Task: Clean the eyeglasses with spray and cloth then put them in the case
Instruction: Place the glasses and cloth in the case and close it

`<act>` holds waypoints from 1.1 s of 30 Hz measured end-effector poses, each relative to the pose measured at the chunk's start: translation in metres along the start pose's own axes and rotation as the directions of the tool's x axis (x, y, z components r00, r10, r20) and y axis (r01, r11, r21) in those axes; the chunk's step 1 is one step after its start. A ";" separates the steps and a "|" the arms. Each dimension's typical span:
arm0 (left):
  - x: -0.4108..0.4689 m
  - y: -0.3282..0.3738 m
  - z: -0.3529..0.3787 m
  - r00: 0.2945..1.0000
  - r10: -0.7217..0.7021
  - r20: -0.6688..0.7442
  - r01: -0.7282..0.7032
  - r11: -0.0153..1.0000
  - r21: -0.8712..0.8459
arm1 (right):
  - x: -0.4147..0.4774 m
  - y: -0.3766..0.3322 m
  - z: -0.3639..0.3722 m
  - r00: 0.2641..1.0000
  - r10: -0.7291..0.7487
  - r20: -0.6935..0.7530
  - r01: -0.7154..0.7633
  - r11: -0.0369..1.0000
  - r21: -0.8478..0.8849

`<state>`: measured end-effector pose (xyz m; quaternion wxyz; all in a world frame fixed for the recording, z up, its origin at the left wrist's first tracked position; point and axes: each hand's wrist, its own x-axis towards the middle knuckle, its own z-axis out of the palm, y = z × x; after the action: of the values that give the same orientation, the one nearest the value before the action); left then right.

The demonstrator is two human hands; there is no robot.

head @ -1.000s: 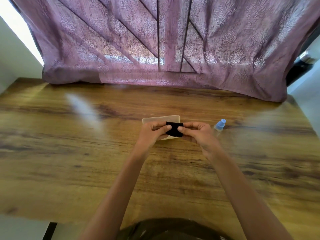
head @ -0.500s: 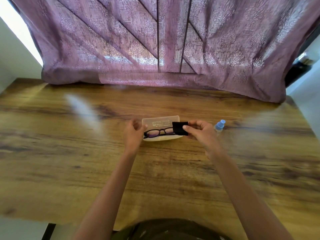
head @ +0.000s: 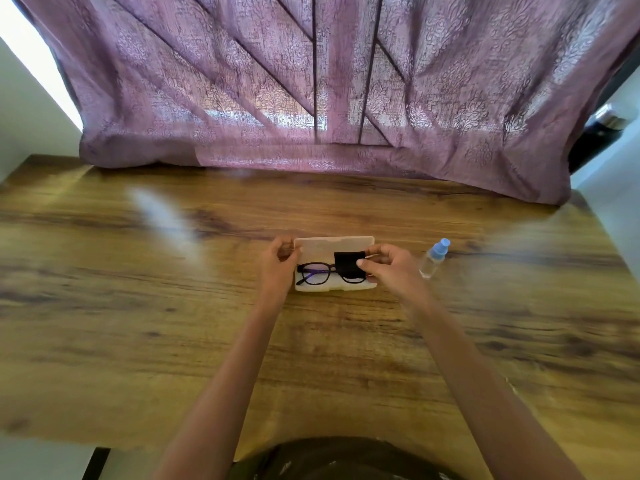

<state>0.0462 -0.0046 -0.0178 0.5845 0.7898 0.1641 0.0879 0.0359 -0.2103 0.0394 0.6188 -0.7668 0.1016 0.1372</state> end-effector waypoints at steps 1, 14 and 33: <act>-0.001 -0.002 0.001 1.000 0.009 0.001 -0.009 1.000 -0.008 | 0.001 0.000 0.002 1.000 0.003 0.011 -0.003 1.000 -0.019; -0.013 -0.006 0.004 0.995 0.104 0.005 -0.103 0.993 -0.064 | 0.008 0.012 0.018 0.967 -0.245 -0.063 0.186 0.857 -0.481; -0.015 -0.005 0.007 0.997 0.077 -0.008 -0.078 0.994 -0.071 | 0.005 0.019 0.019 0.857 -0.508 0.080 0.429 0.621 -0.656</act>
<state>0.0334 -0.0150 -0.0236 0.6081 0.7739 0.1318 0.1185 0.0329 -0.1961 0.0167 0.3185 -0.9389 -0.1215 -0.0462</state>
